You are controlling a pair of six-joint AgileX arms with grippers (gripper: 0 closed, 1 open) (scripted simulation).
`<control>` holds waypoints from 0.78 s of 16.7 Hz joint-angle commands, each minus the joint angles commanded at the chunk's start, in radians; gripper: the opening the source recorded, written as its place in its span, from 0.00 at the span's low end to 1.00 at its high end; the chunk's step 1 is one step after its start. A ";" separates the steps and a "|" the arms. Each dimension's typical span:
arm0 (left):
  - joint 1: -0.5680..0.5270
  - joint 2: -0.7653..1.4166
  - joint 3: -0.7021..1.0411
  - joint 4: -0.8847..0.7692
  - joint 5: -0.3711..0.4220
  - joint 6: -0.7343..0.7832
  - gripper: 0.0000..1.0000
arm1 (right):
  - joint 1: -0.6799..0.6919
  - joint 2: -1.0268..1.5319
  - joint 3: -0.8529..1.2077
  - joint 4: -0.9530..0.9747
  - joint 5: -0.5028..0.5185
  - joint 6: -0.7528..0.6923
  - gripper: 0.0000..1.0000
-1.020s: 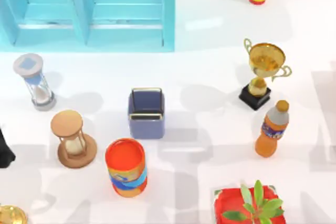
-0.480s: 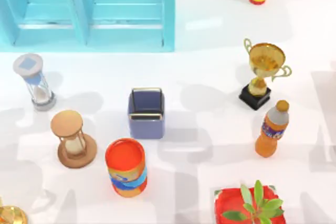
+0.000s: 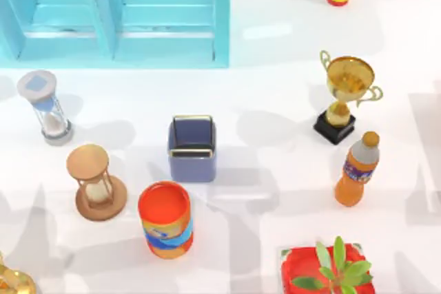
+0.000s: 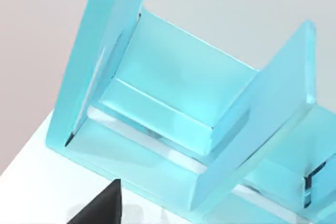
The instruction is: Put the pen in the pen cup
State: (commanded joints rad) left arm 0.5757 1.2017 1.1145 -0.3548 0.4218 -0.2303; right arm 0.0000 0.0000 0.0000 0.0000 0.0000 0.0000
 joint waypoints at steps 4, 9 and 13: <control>0.092 0.328 0.118 -0.110 0.068 -0.089 1.00 | 0.000 0.000 0.000 0.000 0.000 0.000 1.00; 0.161 0.654 0.135 -0.278 0.086 -0.244 1.00 | 0.000 0.000 0.000 0.000 0.000 0.000 1.00; 0.155 0.759 0.191 -0.300 0.103 -0.271 1.00 | 0.000 0.000 0.000 0.000 0.000 0.000 1.00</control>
State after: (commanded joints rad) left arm 0.7306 1.9604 1.3055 -0.6547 0.5248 -0.5014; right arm 0.0000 0.0000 0.0000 0.0000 0.0000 0.0000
